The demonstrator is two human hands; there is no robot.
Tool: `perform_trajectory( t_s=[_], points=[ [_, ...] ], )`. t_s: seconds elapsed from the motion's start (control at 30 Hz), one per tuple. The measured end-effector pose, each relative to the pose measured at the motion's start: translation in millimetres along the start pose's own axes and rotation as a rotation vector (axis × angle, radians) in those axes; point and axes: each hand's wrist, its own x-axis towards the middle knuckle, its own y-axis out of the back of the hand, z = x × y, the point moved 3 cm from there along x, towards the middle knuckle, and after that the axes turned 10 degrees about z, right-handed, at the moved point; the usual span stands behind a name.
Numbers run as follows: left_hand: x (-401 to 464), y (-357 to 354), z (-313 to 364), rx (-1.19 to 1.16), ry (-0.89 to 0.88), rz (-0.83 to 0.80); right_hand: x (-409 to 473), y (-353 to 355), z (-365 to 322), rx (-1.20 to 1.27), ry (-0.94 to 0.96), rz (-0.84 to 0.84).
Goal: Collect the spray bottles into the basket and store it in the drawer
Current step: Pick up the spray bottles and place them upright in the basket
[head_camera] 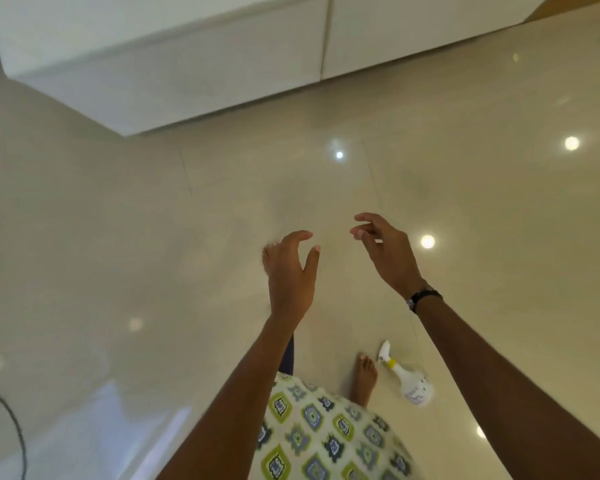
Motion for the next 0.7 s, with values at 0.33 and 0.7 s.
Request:
perform_trajectory(
  t_s=[0.33,0.7],
  points=[
    [-192.1,-120.8,-67.3,0.033,0.021,-0.188,-147.9,60.0,201.3,-0.179,-0.199,-0.094],
    [-314.1,-192.8,-122.4,0.264,0.42,-0.535,-282.0,69.2,342.6,-0.395,-0.423,-0.258]
  ],
)
